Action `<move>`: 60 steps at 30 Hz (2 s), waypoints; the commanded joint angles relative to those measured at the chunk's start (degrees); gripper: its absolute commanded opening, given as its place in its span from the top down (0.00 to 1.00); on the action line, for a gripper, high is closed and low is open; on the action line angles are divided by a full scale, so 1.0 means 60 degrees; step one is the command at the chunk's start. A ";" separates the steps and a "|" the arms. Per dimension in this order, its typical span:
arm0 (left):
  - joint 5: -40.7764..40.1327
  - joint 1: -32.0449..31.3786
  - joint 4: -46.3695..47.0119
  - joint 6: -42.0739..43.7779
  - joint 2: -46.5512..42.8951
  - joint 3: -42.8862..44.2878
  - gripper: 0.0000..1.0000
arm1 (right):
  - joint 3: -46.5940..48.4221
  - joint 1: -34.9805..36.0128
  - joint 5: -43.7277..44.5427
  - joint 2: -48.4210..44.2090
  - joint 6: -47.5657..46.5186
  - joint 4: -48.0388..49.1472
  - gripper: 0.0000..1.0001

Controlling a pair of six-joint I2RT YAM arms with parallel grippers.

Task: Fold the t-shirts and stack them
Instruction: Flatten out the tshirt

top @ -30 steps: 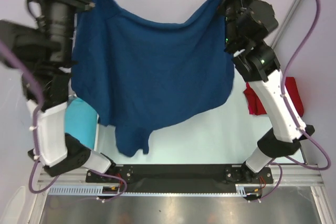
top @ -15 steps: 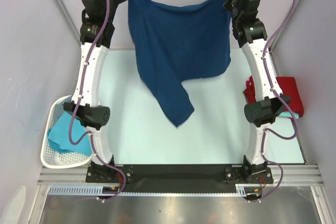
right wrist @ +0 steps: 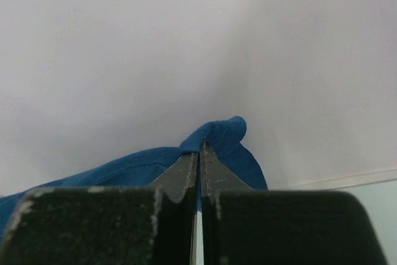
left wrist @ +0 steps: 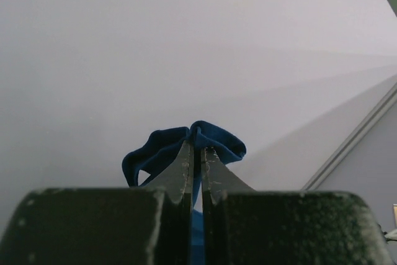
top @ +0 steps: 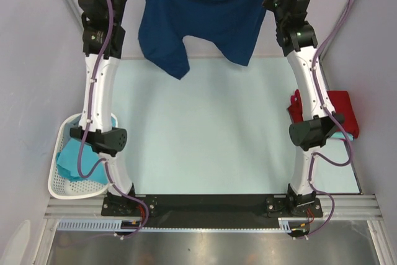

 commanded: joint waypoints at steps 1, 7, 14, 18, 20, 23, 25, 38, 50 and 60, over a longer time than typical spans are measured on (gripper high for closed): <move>0.0433 0.0178 0.0262 -0.0353 -0.0942 -0.0740 0.97 | -0.0605 -0.0025 0.0080 -0.1059 0.0080 0.0175 1.00; 0.0420 0.0149 -0.0633 -0.0266 -0.2255 -0.4496 1.00 | -0.3012 0.0439 0.0678 -0.1713 0.0346 -0.0487 0.65; -0.0094 0.0002 0.0512 -0.0647 -0.5042 -0.9503 0.88 | -0.5864 0.1290 0.1486 -0.3446 0.0008 0.0306 0.57; -0.0329 -0.0232 -0.0281 -0.0456 -0.5776 -1.0700 0.72 | -0.7063 0.1687 0.1648 -0.4207 0.0066 0.0481 0.52; -0.0606 -0.0378 -0.0587 -0.0471 -0.6084 -1.1304 0.68 | -0.7823 0.1863 0.1633 -0.4544 0.0168 0.0613 0.52; -0.0680 -0.0408 -0.0647 -0.0397 -0.6684 -1.2636 0.66 | -0.8324 0.2010 0.1385 -0.4473 0.0315 0.0396 0.51; -0.0709 -0.0408 -0.0851 -0.0295 -0.6759 -1.3210 0.61 | -0.8356 0.1952 0.1152 -0.4254 0.0373 0.0175 0.51; -0.0109 -0.0686 -0.1892 -0.0207 -0.6320 -1.3270 0.48 | -0.7111 0.1292 -0.0886 -0.1558 0.0754 -0.1101 0.54; -0.0328 -0.1067 -0.2287 -0.0003 -0.6613 -1.3973 0.47 | -0.5986 0.1761 -0.1018 0.1209 0.0960 -0.2023 0.67; -0.0300 -0.1067 -0.2361 0.0276 -0.6232 -1.4046 0.47 | -0.4124 0.1615 -0.0887 0.2807 0.0916 -0.2478 0.61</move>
